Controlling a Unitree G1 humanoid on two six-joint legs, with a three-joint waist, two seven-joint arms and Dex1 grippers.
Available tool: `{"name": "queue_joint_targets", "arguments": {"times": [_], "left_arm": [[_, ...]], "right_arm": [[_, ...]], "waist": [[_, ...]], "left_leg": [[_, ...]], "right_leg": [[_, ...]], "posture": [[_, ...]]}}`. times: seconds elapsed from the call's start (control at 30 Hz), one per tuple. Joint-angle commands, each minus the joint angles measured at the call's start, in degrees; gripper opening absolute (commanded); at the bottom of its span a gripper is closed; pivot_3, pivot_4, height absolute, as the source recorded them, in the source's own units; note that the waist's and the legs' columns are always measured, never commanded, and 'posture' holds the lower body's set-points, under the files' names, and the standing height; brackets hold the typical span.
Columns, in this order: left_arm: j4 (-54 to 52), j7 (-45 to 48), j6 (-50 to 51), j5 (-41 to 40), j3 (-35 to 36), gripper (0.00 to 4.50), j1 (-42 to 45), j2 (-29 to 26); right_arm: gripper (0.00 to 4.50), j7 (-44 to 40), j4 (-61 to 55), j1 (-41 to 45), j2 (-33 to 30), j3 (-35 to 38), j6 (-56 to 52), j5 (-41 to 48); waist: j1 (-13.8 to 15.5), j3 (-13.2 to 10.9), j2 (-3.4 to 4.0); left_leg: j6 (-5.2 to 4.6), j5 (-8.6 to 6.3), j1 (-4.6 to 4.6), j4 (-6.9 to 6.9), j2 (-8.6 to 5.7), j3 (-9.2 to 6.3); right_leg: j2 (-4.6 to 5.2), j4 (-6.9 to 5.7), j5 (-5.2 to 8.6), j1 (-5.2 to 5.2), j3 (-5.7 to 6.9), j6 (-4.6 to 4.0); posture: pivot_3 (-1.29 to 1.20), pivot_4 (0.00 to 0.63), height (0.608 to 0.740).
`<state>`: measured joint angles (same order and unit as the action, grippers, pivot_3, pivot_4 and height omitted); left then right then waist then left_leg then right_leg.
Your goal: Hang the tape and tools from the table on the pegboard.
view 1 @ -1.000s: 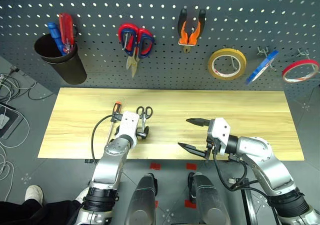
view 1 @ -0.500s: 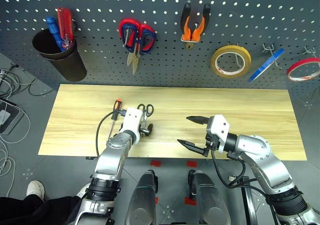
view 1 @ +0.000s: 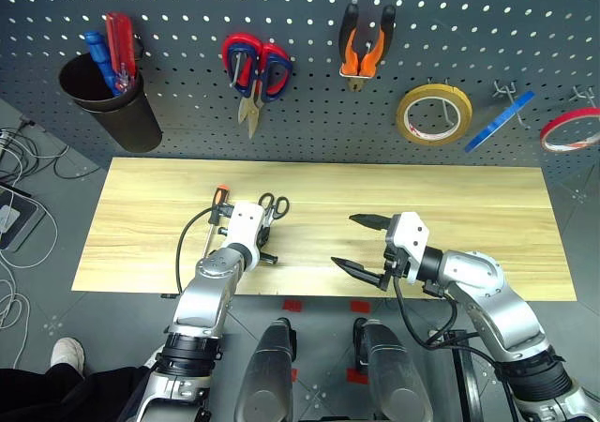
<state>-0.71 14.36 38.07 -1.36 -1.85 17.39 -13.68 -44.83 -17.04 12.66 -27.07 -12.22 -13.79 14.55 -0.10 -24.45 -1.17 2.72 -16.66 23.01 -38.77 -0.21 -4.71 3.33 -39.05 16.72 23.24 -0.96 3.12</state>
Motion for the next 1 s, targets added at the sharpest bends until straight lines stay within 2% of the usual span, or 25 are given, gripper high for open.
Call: {"name": "queue_joint_targets", "arguments": {"times": [0.03, 0.37, 0.53, 0.63, 0.77, 1.0], "left_arm": [[0.76, 0.51, 0.19, 0.01, -0.88, 0.17, -1.25, -0.06], [-11.66, 5.36, -8.2, 1.07, -3.89, 0.17, -7.37, -6.32], [-18.09, 4.37, -15.93, 4.37, -5.38, 0.17, -10.87, -8.12], [-20.95, 2.68, -20.12, 6.69, -4.89, 0.17, -12.4, -8.49], [-22.65, 0.16, -26.01, 9.53, -3.5, 0.17, -13.45, -8.73], [-24.59, -4.4, -35.47, 13.98, -2.61, 0.17, -13.46, -7.9]], "right_arm": [[4.5, -0.1, -0.46, 0.07, 0.19, 1.05, 1.5, 0.11], [4.5, -0.82, 0.02, 0.09, 0.71, 3.77, 3.18, 2.43], [4.5, -1.22, -6.61, -1.48, 1.34, 8.36, -1.8, 12.42], [4.5, 1.13, -11.89, -2.38, 1.41, 12.09, -5.33, 18.16], [4.5, 5.51, -16.7, -2.42, 1.76, 14.68, -8.51, 21.61], [4.5, 10.3, -19.14, 0.32, 3.44, 15.04, -8.69, 22.19]], "waist": [[0.0, 0.0, 0.0], [0.1, 0.03, -0.01], [0.4, 0.43, -0.01], [0.53, 1.24, 0.01], [0.7, 3.23, -0.08], [0.72, 6.48, -0.12]], "left_leg": [[0.0, 0.0, 0.0, 0.0, 0.0, 0.0], [0.35, 0.18, 0.11, 0.13, 0.19, -0.03], [0.48, 0.26, 0.22, 0.15, 0.12, -0.12], [0.55, 0.29, 0.45, 0.12, 0.01, -0.18], [0.63, 0.35, 0.95, 0.07, -0.1, -0.25], [0.63, 0.36, 0.96, 0.08, -0.22, -0.08]], "right_leg": [[0.0, 0.0, 0.0, 0.0, 0.0, 0.0], [0.09, 0.12, 0.0, 0.16, 0.04, 0.01], [0.36, 0.16, 0.0, 0.2, 0.11, 0.01], [0.51, 0.14, -0.01, 0.41, 0.21, 0.03], [0.61, 0.08, -0.02, 0.87, 0.35, 0.04], [0.48, 0.1, -0.03, 0.84, 0.37, 0.05]], "posture": [[0.04, 0.475, 0.74], [0.07, 0.388, 0.74], [0.08, 0.311, 0.74], [0.08, 0.286, 0.74], [0.08, 0.239, 0.74], [0.07, 0.193, 0.74]]}}
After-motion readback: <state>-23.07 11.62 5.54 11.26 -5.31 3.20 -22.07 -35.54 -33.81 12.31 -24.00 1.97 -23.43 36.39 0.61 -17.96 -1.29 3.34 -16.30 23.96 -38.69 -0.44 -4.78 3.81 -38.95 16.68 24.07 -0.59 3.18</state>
